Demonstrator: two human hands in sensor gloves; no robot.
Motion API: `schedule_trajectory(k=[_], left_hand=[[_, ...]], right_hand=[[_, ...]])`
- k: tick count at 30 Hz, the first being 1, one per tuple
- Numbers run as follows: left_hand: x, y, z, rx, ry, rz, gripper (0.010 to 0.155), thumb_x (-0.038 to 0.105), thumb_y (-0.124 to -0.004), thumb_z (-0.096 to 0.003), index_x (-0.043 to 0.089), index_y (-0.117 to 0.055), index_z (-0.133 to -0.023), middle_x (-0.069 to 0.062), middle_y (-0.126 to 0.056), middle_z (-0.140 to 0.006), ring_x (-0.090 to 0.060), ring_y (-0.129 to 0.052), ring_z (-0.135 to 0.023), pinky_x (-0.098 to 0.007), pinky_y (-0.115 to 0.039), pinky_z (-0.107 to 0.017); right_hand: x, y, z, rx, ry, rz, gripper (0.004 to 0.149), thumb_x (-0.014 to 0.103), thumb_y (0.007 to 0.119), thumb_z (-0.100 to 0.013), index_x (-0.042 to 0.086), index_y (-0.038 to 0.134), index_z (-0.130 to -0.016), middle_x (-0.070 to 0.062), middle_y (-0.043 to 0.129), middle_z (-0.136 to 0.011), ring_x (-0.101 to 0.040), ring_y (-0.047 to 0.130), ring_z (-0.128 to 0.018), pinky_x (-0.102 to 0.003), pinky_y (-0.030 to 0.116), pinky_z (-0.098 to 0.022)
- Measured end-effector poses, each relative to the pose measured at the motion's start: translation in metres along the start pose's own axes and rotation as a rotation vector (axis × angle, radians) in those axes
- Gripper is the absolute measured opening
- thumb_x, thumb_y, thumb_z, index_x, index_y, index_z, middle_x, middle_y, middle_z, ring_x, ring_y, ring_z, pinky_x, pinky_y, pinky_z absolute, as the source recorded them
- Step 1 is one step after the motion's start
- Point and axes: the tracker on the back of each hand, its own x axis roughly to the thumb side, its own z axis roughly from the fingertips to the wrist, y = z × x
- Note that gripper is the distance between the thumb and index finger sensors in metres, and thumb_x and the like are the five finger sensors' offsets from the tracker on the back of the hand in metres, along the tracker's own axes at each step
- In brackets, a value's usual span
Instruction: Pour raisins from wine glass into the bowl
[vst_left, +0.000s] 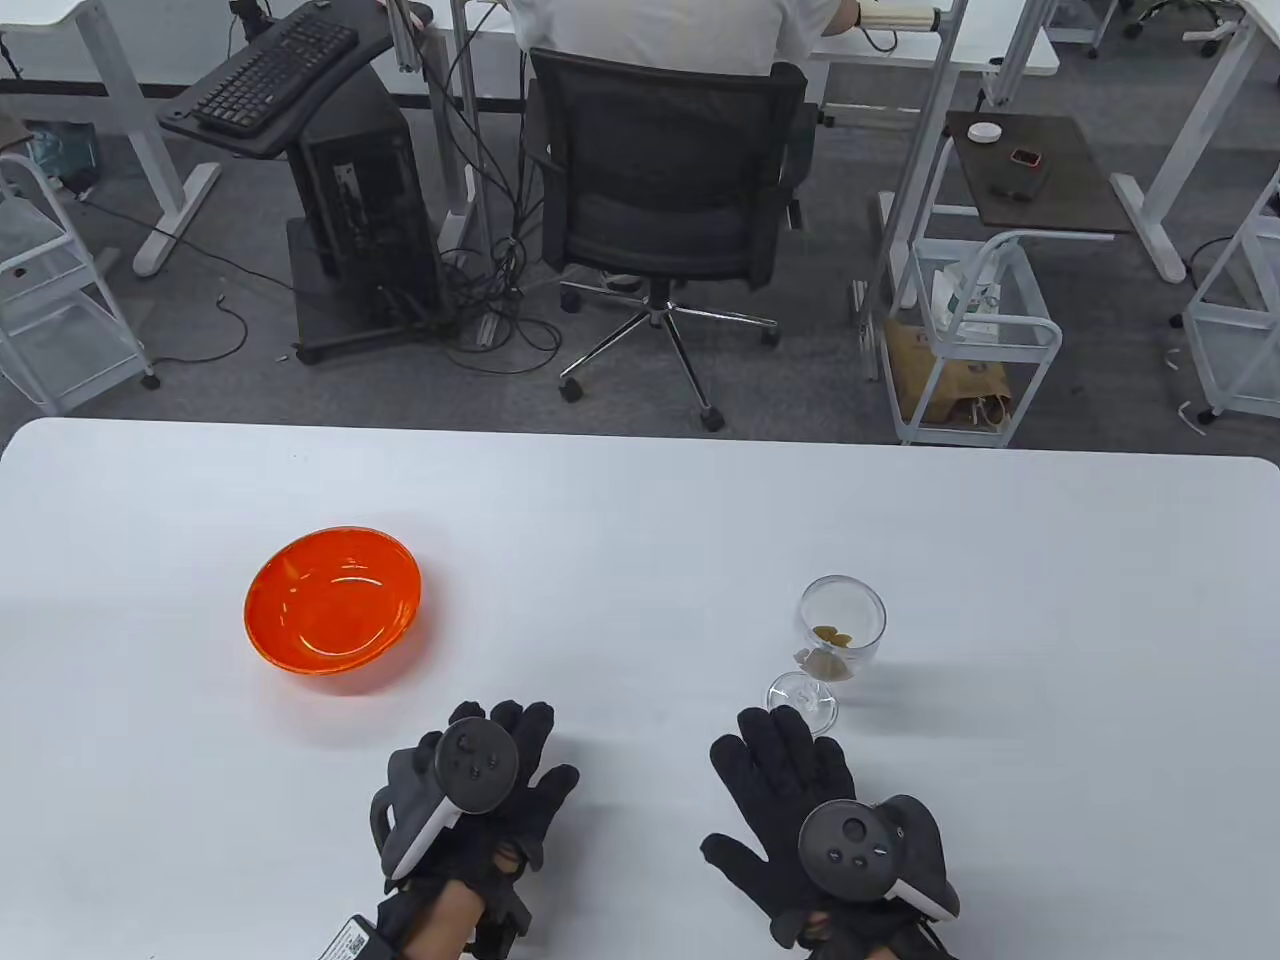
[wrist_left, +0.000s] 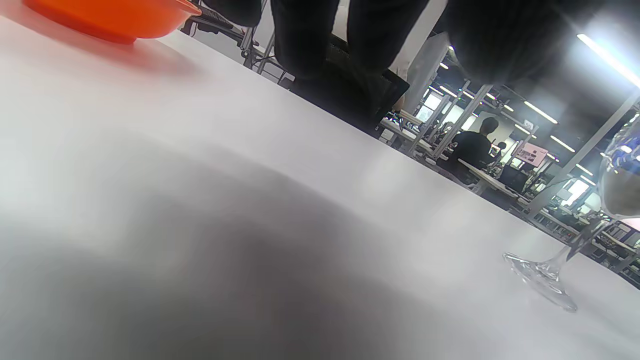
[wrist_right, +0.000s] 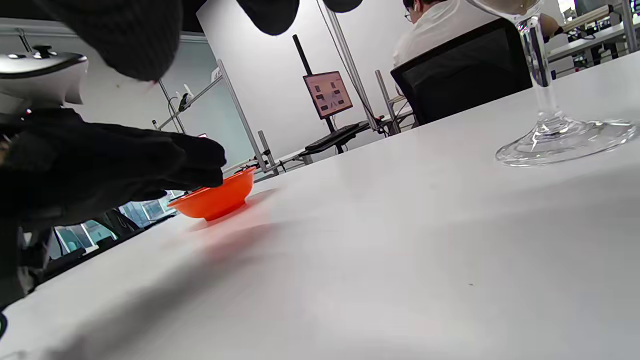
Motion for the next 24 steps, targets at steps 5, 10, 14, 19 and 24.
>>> schedule_trajectory(k=[5,10,14,19,24], left_hand=[[0.006,-0.005,-0.001,-0.008,-0.022,-0.035,0.073,0.060,-0.077,-0.0414,0.035,-0.061,-0.108,-0.005,-0.060,-0.120,-0.039,-0.038,-0.112,-0.062,-0.025,-0.076],[0.008,-0.012,-0.004,-0.025,-0.029,-0.055,0.072,0.059,-0.077,-0.0414,0.035,-0.062,-0.107,-0.005,-0.061,-0.120,-0.039,-0.039,-0.112,-0.062,-0.026,-0.076],[0.011,-0.015,-0.005,-0.022,-0.043,-0.056,0.071,0.059,-0.077,-0.0415,0.035,-0.063,-0.107,-0.005,-0.061,-0.120,-0.039,-0.040,-0.112,-0.062,-0.026,-0.076],[0.014,-0.014,-0.003,0.033,-0.077,-0.046,0.069,0.059,-0.078,-0.0413,0.036,-0.065,-0.105,-0.004,-0.064,-0.119,-0.038,-0.043,-0.111,-0.062,-0.028,-0.076],[0.014,-0.011,-0.003,0.063,-0.088,-0.031,0.069,0.059,-0.078,-0.0411,0.035,-0.066,-0.105,-0.004,-0.065,-0.118,-0.038,-0.044,-0.111,-0.062,-0.029,-0.076]], right_hand=[[-0.005,0.001,-0.001,0.007,0.029,-0.001,0.079,0.055,0.074,-0.052,0.020,0.037,-0.111,-0.018,0.019,-0.120,-0.053,0.012,-0.106,-0.072,0.014,-0.073],[-0.009,0.001,-0.001,0.005,0.047,0.004,0.079,0.055,0.075,-0.051,0.019,0.038,-0.111,-0.019,0.022,-0.120,-0.058,0.016,-0.105,-0.072,0.015,-0.072],[-0.015,0.000,0.001,-0.003,0.066,0.008,0.078,0.055,0.075,-0.051,0.019,0.039,-0.111,-0.019,0.023,-0.120,-0.059,0.018,-0.105,-0.072,0.016,-0.073],[-0.024,-0.003,0.002,-0.029,0.105,-0.004,0.078,0.054,0.075,-0.051,0.019,0.039,-0.111,-0.019,0.025,-0.120,-0.058,0.019,-0.105,-0.072,0.015,-0.073],[-0.033,-0.005,0.004,-0.046,0.143,-0.011,0.077,0.054,0.076,-0.051,0.018,0.041,-0.110,-0.019,0.028,-0.120,-0.058,0.022,-0.106,-0.073,0.018,-0.073]])
